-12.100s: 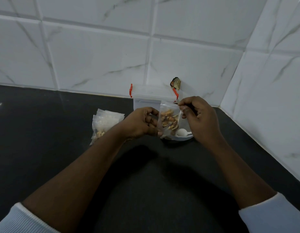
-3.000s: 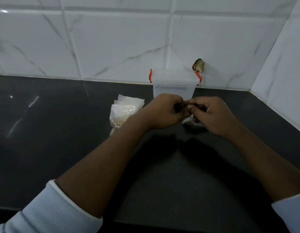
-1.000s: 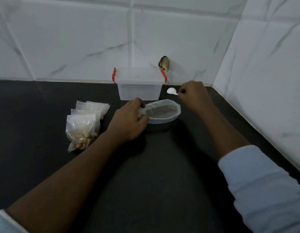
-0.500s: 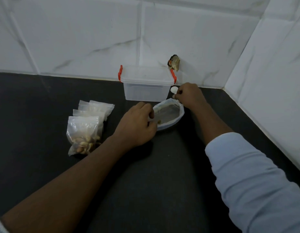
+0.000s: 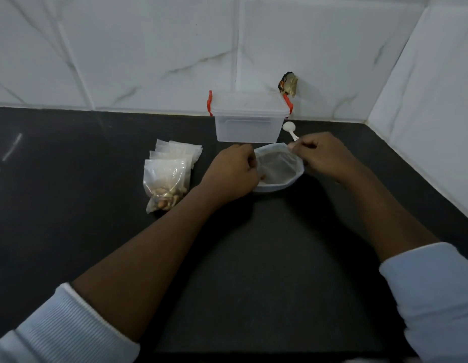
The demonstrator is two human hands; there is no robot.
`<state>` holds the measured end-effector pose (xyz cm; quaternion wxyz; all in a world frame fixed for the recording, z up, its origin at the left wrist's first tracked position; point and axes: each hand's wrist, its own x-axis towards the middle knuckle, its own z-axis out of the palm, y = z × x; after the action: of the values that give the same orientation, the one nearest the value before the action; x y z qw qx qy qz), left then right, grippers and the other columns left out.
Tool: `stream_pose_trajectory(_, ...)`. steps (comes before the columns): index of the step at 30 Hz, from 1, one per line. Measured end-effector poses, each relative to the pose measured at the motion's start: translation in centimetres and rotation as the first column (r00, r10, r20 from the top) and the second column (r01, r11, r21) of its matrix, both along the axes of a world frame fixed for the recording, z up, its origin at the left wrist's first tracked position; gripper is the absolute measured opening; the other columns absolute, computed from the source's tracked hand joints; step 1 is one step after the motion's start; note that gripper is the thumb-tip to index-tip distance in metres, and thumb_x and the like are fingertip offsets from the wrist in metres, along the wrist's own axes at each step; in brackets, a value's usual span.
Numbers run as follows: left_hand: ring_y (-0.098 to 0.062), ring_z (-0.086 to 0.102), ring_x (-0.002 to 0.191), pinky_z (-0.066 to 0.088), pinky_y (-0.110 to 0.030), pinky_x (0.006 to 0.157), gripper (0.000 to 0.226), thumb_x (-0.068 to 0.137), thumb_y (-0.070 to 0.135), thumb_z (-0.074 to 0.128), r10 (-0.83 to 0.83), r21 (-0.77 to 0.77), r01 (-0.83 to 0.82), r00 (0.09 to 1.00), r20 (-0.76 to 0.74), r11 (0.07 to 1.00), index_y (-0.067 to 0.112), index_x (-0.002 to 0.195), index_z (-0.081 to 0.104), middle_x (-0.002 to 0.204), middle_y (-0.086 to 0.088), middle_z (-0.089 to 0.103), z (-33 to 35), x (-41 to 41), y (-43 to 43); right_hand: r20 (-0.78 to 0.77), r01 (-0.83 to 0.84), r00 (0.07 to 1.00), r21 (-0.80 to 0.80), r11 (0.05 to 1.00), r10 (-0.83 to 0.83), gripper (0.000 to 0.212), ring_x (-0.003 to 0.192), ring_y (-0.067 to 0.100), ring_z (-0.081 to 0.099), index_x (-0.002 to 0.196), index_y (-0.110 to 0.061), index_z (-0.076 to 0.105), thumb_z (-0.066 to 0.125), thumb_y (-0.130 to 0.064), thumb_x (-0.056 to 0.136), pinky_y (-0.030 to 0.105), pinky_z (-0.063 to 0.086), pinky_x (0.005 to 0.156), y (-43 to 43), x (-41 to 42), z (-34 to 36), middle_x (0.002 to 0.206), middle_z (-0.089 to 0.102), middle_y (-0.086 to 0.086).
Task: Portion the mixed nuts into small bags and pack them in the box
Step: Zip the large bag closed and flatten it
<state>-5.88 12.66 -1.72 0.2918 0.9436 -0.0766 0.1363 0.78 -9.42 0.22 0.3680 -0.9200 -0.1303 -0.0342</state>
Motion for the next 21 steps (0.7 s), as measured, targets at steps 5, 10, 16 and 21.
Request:
stream_pose_trajectory(5,-0.013,0.066,0.078,0.055,-0.027,0.066,0.013,0.1,0.029,0.053,0.057,-0.284,-0.084,0.993,-0.101,0.955,0.021,0.109,0.06,0.089,0.004,0.066,0.2,-0.5,0.2,0.109,-0.035,0.993,-0.027,0.999,0.038,0.015,0.09,0.005,0.069,0.102,-0.026,0.081,0.067,-0.024,0.095,0.031,0.054,0.082,1.2,-0.4,-0.8,0.096,0.076,-0.009)
stream_pose_trajectory(10,-0.011,0.063,0.078,0.055,-0.019,0.057,0.028,0.102,0.015,0.043,0.131,-0.529,-0.168,0.986,-0.107,0.832,0.019,0.122,0.061,0.105,0.001,0.062,0.6,-0.2,0.4,0.007,-0.078,0.997,0.192,0.978,0.078,0.012,0.082,0.016,0.071,0.102,-0.011,0.076,0.07,-0.007,0.093,0.032,0.061,0.073,1.8,-1.0,-0.5,0.092,0.074,0.008)
stream_pose_trajectory(16,-0.017,0.066,0.103,0.059,-0.026,0.07,0.041,0.089,0.004,0.067,0.044,-0.563,-0.165,0.974,-0.221,0.81,0.02,0.126,0.063,0.12,-0.004,0.066,1.3,0.3,0.8,-0.156,-0.034,0.985,0.248,0.968,0.075,0.027,0.077,0.017,0.063,0.108,-0.011,0.068,0.073,0.004,0.086,0.03,0.053,0.062,1.5,-1.3,-0.3,0.086,0.065,0.007)
stream_pose_trajectory(21,-0.007,0.062,0.077,0.051,-0.018,0.066,0.024,0.088,0.013,0.074,0.031,-0.175,-0.045,0.996,-0.084,0.984,0.018,0.109,0.064,0.087,0.006,0.065,1.8,-0.4,1.8,-0.067,0.007,0.998,0.152,0.988,0.004,0.017,0.071,0.016,0.059,0.09,-0.015,0.071,0.074,0.001,0.085,0.038,0.052,0.067,1.0,-0.9,-0.8,0.081,0.068,0.008)
